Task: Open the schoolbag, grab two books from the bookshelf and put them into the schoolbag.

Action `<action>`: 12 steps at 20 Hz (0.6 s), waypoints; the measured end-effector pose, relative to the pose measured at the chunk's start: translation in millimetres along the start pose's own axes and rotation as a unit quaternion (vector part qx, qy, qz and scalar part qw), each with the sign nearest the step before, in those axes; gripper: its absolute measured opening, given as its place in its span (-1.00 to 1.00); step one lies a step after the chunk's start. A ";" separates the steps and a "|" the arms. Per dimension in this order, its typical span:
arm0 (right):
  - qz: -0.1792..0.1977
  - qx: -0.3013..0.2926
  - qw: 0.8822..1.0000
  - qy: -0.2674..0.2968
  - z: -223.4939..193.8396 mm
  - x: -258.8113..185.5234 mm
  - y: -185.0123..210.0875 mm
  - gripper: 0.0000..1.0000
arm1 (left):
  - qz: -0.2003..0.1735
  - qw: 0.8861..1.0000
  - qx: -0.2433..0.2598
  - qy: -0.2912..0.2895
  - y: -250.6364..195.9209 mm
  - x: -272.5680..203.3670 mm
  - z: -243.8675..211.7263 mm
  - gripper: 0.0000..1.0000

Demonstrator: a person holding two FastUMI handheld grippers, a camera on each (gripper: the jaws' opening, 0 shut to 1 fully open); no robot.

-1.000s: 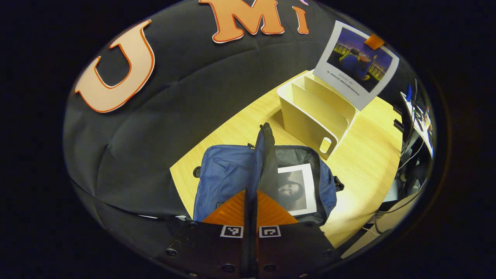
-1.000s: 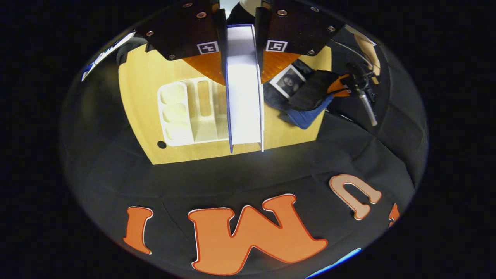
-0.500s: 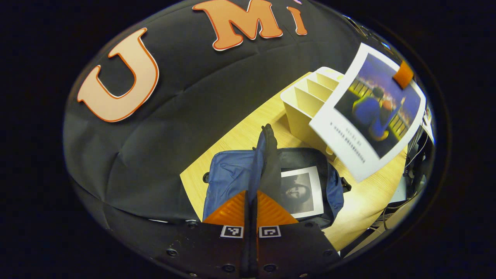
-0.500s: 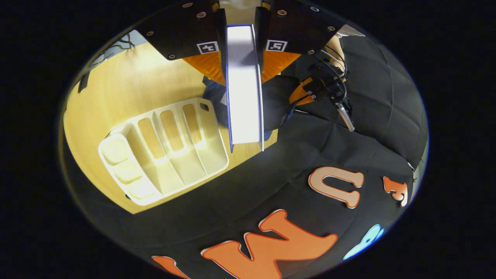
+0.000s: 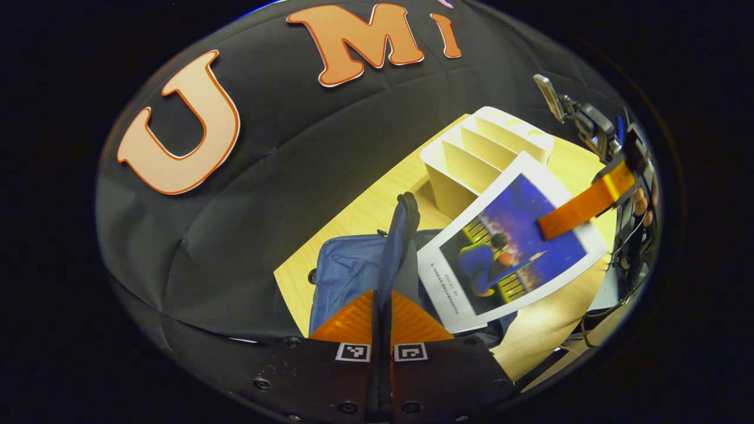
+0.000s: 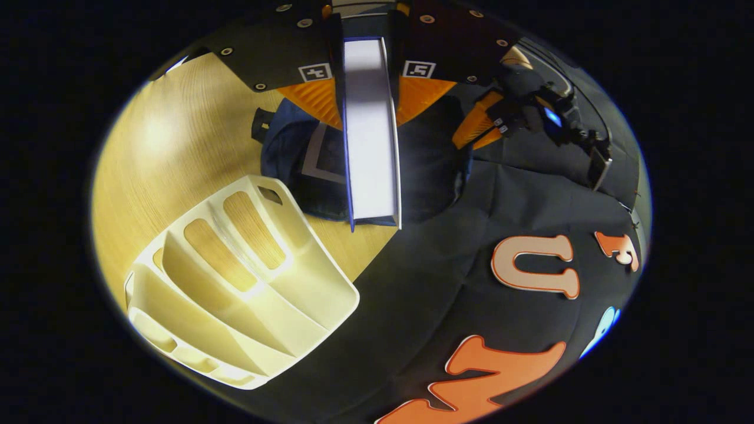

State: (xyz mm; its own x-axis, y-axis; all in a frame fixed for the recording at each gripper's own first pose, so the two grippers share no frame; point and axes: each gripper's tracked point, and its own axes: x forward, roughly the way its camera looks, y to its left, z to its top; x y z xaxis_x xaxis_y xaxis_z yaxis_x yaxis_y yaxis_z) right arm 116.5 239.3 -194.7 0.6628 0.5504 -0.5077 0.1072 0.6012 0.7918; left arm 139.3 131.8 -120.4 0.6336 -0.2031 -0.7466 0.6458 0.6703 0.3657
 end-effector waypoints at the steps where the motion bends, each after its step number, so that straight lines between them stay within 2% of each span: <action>1: -0.001 0.005 1.000 -0.005 -2.2 10.5 1.5 -0.42 | -0.003 1.000 0.000 -0.002 -3.3 -1.3 1.7 -0.99; 6: 0.003 0.030 1.000 -0.003 -23.1 69.6 13.0 -0.43 | 0.005 1.000 0.009 -0.009 -4.0 -10.1 3.5 -0.99; 12: 0.018 0.061 0.998 -0.030 -22.6 112.6 33.4 -0.42 | -0.005 1.000 -0.003 -0.021 -8.0 -13.7 12.9 -0.99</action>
State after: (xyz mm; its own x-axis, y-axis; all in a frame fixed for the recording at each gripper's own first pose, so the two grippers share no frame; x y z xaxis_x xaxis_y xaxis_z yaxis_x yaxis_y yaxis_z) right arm 178.0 334.4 -233.1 0.7101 0.5323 -0.4608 0.1701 0.5054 0.8459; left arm 131.0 120.1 -105.9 0.6444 -0.2385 -0.7265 0.6490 0.6730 0.3547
